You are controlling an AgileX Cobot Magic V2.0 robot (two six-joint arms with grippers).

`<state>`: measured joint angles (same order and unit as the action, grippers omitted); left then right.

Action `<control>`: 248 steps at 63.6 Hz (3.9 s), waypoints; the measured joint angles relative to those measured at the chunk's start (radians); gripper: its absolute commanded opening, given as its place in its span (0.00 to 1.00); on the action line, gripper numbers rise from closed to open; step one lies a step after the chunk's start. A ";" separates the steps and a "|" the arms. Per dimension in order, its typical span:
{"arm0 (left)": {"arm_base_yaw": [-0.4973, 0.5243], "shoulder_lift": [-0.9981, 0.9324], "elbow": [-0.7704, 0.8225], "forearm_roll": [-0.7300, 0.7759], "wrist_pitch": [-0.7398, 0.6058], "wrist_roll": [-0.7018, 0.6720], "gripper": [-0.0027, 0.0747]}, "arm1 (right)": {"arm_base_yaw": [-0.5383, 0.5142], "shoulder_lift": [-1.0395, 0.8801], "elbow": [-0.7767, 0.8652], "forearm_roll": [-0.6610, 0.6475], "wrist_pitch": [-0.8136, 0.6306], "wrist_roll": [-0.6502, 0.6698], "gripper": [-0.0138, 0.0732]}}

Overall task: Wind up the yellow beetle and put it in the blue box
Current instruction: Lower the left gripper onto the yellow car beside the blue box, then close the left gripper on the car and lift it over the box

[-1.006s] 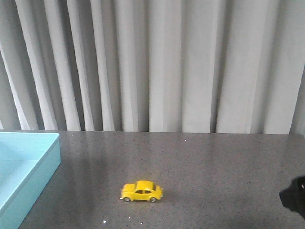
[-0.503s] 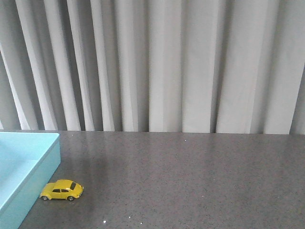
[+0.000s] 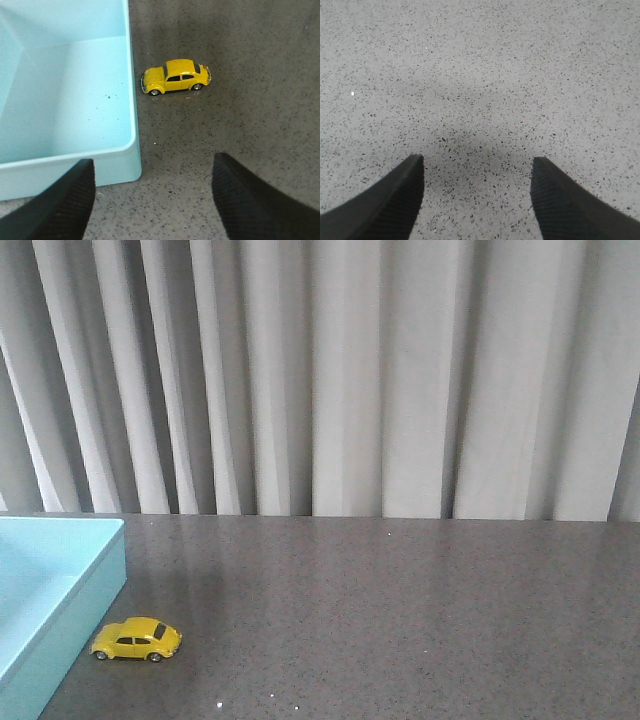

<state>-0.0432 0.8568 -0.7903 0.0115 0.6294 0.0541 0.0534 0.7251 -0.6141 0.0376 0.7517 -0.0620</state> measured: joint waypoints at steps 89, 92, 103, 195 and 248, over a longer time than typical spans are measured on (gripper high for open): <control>-0.074 1.166 -1.028 -0.197 0.507 1.067 0.69 | 0.000 0.000 0.000 -0.001 0.000 0.000 0.67; -0.074 1.193 -1.050 -0.185 0.515 1.067 0.69 | 0.000 0.000 0.000 -0.001 0.000 0.000 0.67; -0.074 1.266 -1.106 -0.173 0.526 1.067 0.69 | 0.000 0.000 0.000 -0.001 0.000 0.000 0.67; -0.074 1.298 -1.123 -0.167 0.521 1.071 0.40 | 0.000 0.000 0.000 -0.001 0.000 0.000 0.67; 0.000 0.886 -1.123 -0.251 0.543 0.548 0.40 | 0.000 0.000 0.000 -0.001 0.001 0.000 0.67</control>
<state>-0.0433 1.7427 -1.9130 -0.2398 1.1719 0.6019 0.0534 0.7251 -0.6141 0.0367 0.7527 -0.0620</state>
